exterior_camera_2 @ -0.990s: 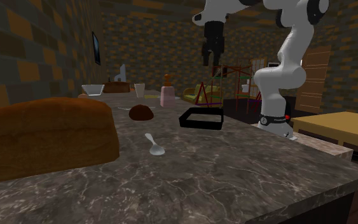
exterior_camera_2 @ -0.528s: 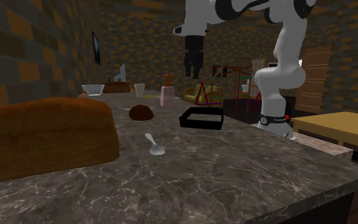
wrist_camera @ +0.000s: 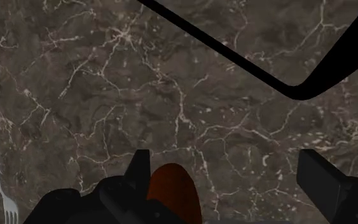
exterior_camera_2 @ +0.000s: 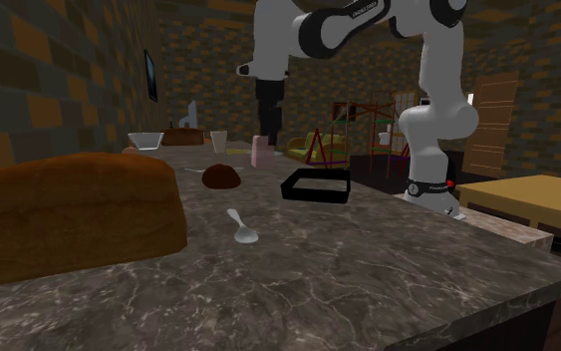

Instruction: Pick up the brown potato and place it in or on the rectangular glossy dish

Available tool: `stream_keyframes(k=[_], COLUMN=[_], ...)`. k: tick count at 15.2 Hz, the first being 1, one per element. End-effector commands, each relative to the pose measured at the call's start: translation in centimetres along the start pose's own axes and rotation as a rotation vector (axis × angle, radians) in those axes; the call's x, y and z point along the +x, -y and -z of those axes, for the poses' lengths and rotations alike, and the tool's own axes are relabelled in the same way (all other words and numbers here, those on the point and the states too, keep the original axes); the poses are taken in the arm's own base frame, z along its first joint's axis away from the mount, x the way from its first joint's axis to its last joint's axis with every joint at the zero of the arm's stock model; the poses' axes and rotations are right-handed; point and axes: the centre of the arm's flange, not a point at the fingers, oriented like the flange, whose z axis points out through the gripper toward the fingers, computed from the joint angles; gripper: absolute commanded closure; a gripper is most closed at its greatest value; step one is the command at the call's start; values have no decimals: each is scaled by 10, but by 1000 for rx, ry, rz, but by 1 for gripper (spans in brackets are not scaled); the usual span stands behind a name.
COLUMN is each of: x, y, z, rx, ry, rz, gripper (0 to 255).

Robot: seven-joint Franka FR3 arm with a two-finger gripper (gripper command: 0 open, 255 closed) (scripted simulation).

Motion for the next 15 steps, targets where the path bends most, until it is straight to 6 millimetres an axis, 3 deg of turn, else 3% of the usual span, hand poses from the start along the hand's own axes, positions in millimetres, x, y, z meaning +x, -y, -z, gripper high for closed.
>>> stream_keyframes(k=[1, 10, 15], x=[23, 117, 116], y=[-3, -18, -21], z=[-16, -82, -108], rx=[-23, -117, -117], ry=[6, 32, 32], rz=[4, 22, 22], gripper=[0, 0, 0])
